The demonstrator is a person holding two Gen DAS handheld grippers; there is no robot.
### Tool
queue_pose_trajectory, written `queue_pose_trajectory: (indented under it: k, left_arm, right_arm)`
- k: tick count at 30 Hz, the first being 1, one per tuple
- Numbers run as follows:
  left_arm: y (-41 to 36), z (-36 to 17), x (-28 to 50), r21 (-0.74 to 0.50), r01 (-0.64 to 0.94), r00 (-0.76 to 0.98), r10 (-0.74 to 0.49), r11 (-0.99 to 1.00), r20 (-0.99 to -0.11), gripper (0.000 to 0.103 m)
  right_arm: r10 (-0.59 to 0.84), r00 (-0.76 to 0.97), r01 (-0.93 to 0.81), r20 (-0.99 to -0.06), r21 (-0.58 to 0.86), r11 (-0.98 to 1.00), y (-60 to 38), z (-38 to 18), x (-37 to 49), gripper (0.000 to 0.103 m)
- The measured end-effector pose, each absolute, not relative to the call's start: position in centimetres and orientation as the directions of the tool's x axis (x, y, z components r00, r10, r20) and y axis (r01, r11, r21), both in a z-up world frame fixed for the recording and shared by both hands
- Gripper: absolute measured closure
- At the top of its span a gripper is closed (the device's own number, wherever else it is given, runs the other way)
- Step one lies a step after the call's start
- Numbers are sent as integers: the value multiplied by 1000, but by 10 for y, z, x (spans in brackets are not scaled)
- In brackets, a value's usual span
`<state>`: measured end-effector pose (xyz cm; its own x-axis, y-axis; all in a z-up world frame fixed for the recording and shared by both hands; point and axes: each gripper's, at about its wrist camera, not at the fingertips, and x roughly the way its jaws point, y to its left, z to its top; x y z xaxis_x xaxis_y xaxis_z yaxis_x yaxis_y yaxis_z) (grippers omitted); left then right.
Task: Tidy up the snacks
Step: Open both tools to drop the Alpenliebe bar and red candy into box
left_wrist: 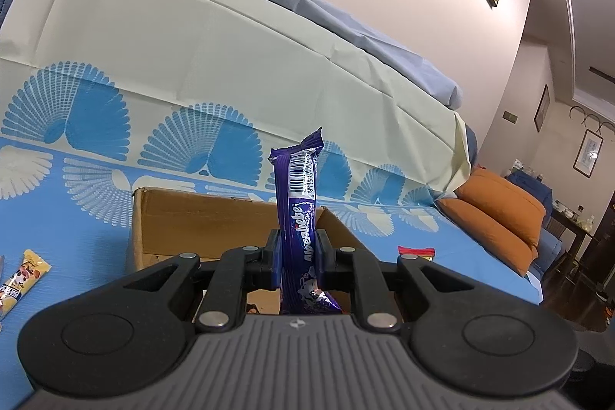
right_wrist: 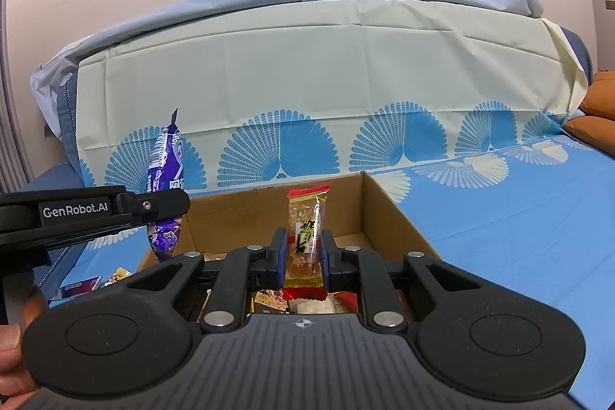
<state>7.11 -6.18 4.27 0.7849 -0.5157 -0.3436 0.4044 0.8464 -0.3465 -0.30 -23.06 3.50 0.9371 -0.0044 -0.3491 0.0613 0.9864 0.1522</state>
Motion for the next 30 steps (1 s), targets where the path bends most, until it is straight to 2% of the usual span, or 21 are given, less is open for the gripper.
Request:
queue_pose_trajectory:
  k: [13,16,17,18,25,30]
  left_arm:
    - [-68,41,74,-365,427,760,-547,827,-350,84]
    - [-69,41,74,-353,419,764,-535,836,-361,57]
    - [-68,41,73,-351,416,767,-531,839,-359,57]
    - [-67,42,73,-349,414,770,-528,841,-358,57]
    - [-48,44,69,-339,380,795,-491,861,-356,58]
    - [-25,47,68,-347,329,815,-450,878,-366,76]
  right_arm:
    - [-1,936,58,-351,151,987,-231,34,-3,85]
    - [-15,927,75,-374,147,986,-230,32,1,79]
    - [-17,924,79,-383,148,986,-230,32,2,66]
    - [-18,921,83,-388,151,985,-230,32,3,57]
    - [-18,922,84,-386,154,984,-222,33,3,50]
    - [-3,923,71,-386,164,984,-205,36,3,50]
